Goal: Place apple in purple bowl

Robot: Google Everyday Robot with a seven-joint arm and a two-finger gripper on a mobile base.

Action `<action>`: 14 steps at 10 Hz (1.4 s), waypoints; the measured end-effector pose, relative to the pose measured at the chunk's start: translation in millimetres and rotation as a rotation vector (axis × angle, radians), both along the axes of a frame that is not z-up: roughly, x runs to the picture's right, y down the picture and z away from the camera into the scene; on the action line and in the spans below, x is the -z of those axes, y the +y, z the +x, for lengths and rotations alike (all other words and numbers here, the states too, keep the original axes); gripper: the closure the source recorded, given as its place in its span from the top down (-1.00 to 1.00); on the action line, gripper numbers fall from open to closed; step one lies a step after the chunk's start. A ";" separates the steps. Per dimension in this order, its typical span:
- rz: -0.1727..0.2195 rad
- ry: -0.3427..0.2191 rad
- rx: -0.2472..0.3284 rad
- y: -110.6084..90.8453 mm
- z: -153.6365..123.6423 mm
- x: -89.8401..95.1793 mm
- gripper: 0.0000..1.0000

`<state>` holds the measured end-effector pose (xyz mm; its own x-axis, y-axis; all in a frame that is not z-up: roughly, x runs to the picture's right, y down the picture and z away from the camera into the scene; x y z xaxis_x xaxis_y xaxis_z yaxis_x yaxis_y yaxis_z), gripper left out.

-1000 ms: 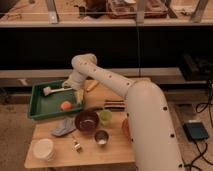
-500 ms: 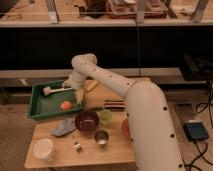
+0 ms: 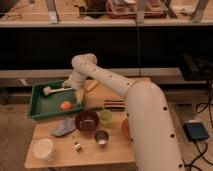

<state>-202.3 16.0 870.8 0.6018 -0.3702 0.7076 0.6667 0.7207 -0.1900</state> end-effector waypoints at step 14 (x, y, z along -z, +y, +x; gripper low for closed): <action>0.405 -0.243 0.782 13.4 -36.6 21.1 0.60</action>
<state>-238.9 29.4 849.7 -0.0735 -0.8573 0.5095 0.9817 0.0278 0.1885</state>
